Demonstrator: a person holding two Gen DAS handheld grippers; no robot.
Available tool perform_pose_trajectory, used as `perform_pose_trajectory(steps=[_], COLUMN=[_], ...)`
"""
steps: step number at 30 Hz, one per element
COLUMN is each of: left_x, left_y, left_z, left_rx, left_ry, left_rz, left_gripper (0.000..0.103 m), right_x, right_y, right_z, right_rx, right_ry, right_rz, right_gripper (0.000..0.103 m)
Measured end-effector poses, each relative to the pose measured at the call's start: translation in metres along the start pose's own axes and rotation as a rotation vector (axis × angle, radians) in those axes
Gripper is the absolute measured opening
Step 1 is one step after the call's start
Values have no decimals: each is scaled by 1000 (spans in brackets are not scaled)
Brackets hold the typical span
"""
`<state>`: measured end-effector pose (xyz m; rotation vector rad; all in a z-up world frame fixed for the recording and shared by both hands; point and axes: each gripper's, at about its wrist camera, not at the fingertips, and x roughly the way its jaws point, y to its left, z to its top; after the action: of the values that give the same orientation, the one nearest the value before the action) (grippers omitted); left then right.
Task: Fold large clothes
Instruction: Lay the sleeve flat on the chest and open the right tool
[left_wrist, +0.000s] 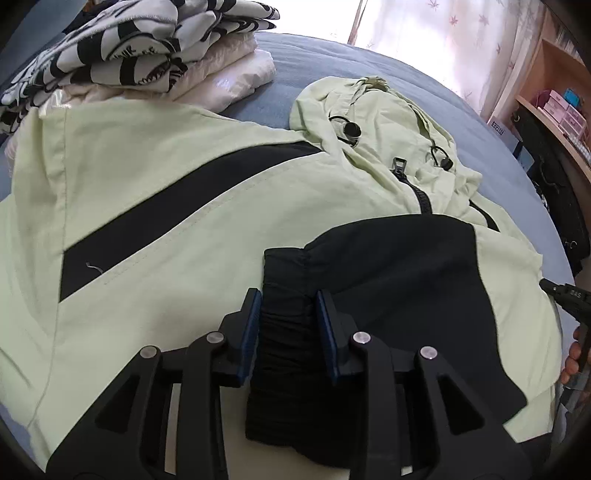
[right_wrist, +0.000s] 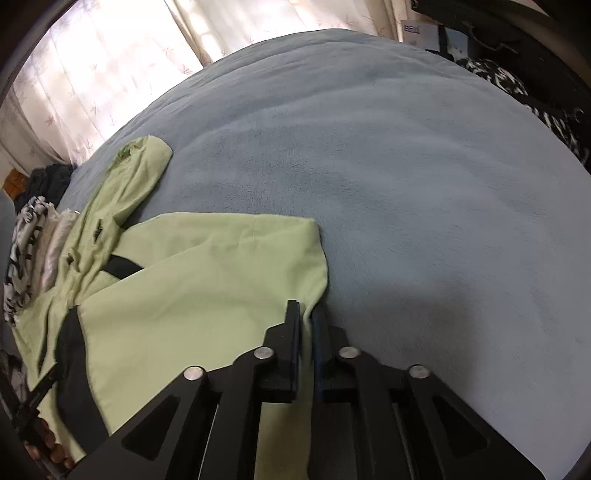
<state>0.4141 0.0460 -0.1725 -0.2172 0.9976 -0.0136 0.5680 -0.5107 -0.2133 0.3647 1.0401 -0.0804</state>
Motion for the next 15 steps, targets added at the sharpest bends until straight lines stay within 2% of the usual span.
perform_pose_trajectory(steps=[2, 4, 6, 8, 11, 13, 15], left_x=[-13, -34, -53, -72, -88, -86, -75], left_y=[2, 5, 6, 1, -11, -22, -33], left_z=[1, 0, -3, -11, -24, -30, -37], left_rx=[10, 37, 71, 116, 145, 118, 77], left_ry=[-15, -59, -97, -133, -145, -97, -44], left_rz=[-4, -4, -35, -78, -112, -122, -148], left_gripper=[27, 27, 28, 28, 28, 28, 28], right_x=[-26, -49, -70, -79, -83, -77, -66], right_y=[3, 10, 26, 54, 102, 128, 152], right_z=[-8, -31, -50, -71, -105, -119, -131], right_rx=[2, -3, -56, -159, -278, -290, -291], right_ry=[-58, -110, -146, -125, -93, -55, -10], right_rz=[32, 51, 93, 101, 163, 214, 226], right_gripper=[24, 38, 39, 39, 39, 39, 39])
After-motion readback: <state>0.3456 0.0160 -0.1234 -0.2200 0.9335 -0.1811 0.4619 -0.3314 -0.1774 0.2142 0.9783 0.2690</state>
